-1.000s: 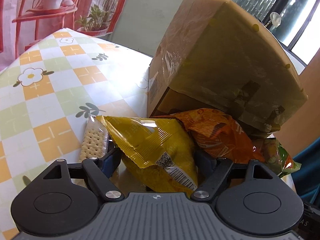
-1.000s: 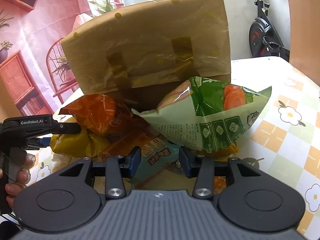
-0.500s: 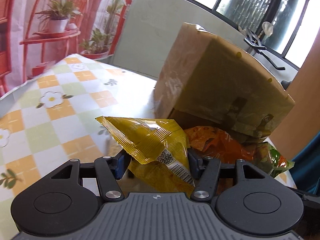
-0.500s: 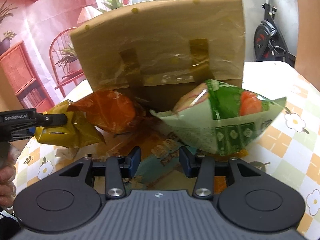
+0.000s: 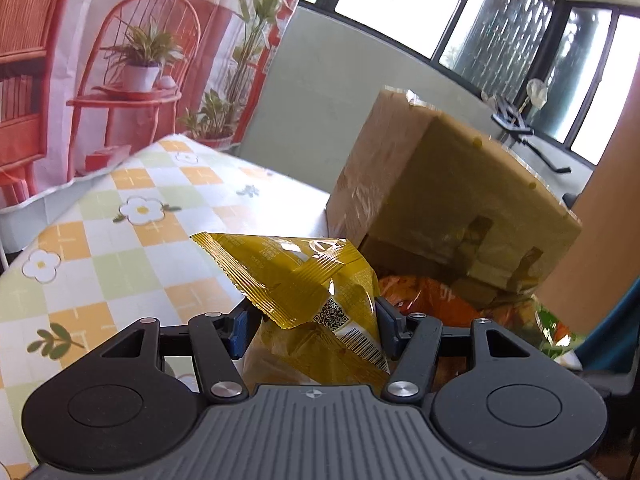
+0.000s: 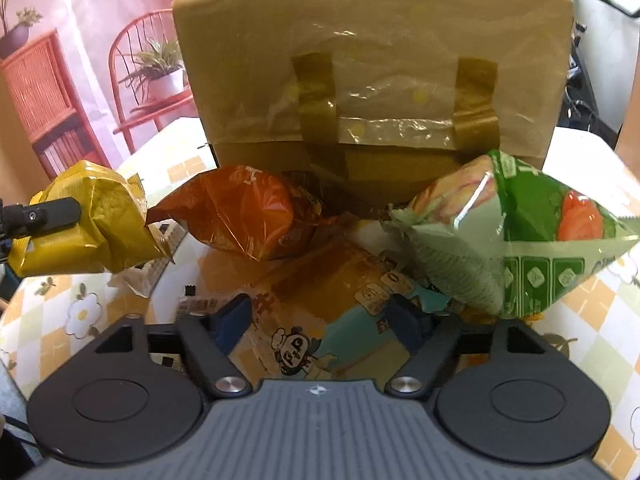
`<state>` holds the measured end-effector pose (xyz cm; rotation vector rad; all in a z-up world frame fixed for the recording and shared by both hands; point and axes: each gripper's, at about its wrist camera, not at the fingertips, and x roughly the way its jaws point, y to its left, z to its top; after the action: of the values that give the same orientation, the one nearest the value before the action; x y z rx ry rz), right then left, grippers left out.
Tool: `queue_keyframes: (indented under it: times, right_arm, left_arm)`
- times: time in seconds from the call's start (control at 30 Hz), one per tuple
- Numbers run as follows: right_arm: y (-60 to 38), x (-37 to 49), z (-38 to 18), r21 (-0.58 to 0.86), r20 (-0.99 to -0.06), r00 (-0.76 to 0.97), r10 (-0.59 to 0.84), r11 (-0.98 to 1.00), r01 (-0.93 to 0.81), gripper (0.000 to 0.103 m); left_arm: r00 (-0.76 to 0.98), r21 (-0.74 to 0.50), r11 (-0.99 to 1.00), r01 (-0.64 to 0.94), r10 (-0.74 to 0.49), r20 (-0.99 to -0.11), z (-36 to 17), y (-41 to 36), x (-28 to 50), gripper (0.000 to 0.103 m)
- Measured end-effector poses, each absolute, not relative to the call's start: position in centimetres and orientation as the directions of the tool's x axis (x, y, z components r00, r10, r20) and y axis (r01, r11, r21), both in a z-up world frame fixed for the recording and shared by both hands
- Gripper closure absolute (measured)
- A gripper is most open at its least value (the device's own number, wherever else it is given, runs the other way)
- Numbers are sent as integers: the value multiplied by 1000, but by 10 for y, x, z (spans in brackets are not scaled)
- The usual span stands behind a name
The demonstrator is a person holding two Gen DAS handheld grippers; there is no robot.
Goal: Organize snacks
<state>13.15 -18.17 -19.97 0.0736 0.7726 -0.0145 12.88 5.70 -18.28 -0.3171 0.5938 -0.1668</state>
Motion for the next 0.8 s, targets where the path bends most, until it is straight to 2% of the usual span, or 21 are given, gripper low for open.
queue_keyframes:
  times: [0.27,0.47,0.57,0.8]
  right_arm:
    - [-167,148,-200,-113,-688,724,-50,993,-39,22]
    - [-172,158,-208,-124,-694,720,14,982,-139,20]
    - [-172,156,-215,-133,-690,723,40,974,-181,14]
    - [-166,145,-226,-196,-674,738,21,959,-206,10]
  left_arm:
    - [795,-357,929,95,-286,-535,-193,62,127,40]
    - [786,-368,927,74,-281,-551,-200,68,129,40]
    - [786,-366,928,75,-281,-550,-200,67,129,40]
    - [783,-339,937,88,-275,-558,-198,59,128,40]
